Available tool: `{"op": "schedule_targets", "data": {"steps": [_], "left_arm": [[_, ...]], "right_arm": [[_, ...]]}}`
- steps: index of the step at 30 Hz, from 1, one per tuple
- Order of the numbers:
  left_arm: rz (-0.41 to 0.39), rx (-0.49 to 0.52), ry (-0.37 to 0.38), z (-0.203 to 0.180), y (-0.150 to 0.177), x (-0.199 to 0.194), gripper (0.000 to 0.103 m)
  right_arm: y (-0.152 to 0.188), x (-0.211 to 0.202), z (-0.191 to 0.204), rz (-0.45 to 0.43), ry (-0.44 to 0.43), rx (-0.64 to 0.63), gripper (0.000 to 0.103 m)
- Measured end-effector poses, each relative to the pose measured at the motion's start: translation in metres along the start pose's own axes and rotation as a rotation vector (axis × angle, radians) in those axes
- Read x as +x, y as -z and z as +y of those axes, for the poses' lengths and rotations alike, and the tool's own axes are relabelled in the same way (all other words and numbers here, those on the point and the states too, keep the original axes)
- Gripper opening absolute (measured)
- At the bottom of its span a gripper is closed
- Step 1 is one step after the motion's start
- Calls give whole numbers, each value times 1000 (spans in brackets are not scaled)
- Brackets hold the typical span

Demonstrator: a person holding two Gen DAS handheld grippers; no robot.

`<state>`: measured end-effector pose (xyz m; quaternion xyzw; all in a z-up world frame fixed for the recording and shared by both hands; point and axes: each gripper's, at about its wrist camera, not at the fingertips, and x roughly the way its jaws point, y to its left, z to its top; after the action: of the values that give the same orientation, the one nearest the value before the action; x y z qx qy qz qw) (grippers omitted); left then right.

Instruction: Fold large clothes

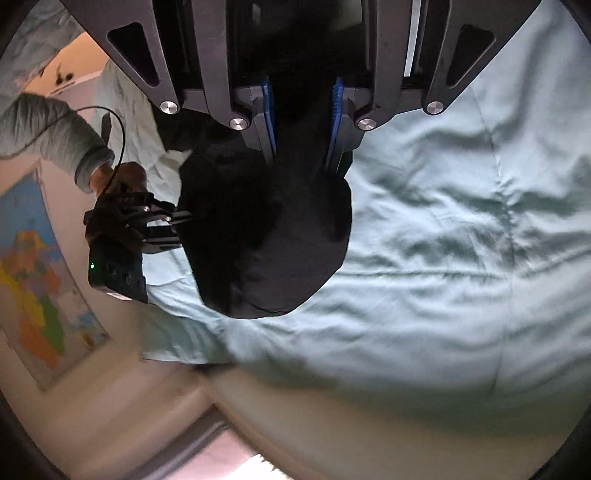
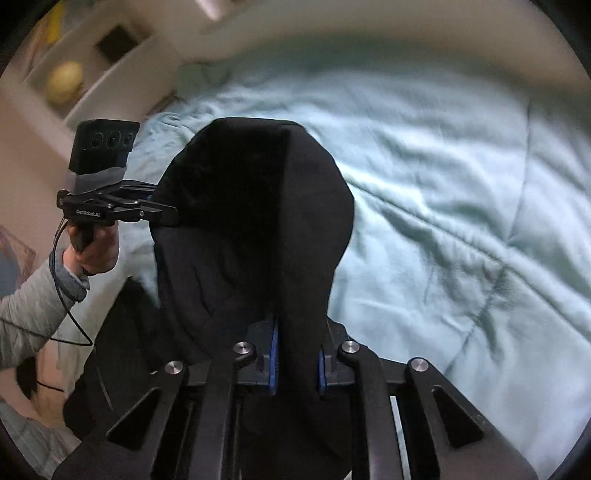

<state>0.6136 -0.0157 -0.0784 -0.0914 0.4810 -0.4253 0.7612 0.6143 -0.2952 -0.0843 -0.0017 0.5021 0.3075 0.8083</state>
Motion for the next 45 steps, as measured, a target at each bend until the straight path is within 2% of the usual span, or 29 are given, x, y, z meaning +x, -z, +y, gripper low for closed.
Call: {"op": "schedule_targets", "data": {"steps": [4,8,10,13,15,16,18,19,22,25,27,29,31,33,35,36,38,39,41,43,45], "left_arm": [[-68,131,-29,-78,37,-58,24],[-110,201,-31,-145,86,-99,24],[-101,225,-31,-178,122,-110,23],[-39,248,-97,-209,183,-105,25],[9,197,-114,-207,215,-92,25],[47,134,-124,-198,240,-79,25],[87,40,-126,-179,269,-64,25],[99,-34,-117,-167,289,-58,25],[67,-158,-92,-153,318,-72,25],[31,-170,-131,-155,322,-100,25],[-6,-151,-151,-163,312,-121,25],[-55,-109,-176,-174,283,-138,26],[-89,-71,-170,-182,253,-142,28],[-125,-34,-153,-194,218,-138,34],[-140,-18,-125,-201,191,-125,39],[-142,-18,-121,-202,181,-116,41],[-130,-55,-87,-199,167,-93,41],[-118,-97,-49,-192,169,-82,41],[-35,-185,5,-180,183,-44,41],[48,-179,-68,-177,220,-22,40],[116,-227,-76,-169,262,-5,38]], "right_arm": [[29,-64,79,-102,176,-109,18],[75,-107,152,-159,283,-180,18],[108,-123,191,-168,354,-197,18],[157,-127,232,-163,415,-183,18],[189,-117,249,-132,450,-186,17],[209,-105,257,-103,459,-176,17],[238,-85,262,-45,440,-139,17],[250,-76,264,-21,442,-122,17],[270,-64,266,41,451,-89,17],[272,-82,264,40,434,-42,23],[274,-99,259,26,444,-32,32],[267,-117,253,8,459,-12,33],[248,-134,250,-39,448,31,33],[224,-146,244,-99,409,71,36],[198,-145,243,-155,365,111,50],[184,-138,242,-164,338,142,60],[164,-110,240,-138,243,220,61],[161,-95,238,-107,185,261,61],[170,-59,232,-23,133,325,61],[203,-23,235,59,130,381,61],[243,4,236,126,132,389,61]]}}
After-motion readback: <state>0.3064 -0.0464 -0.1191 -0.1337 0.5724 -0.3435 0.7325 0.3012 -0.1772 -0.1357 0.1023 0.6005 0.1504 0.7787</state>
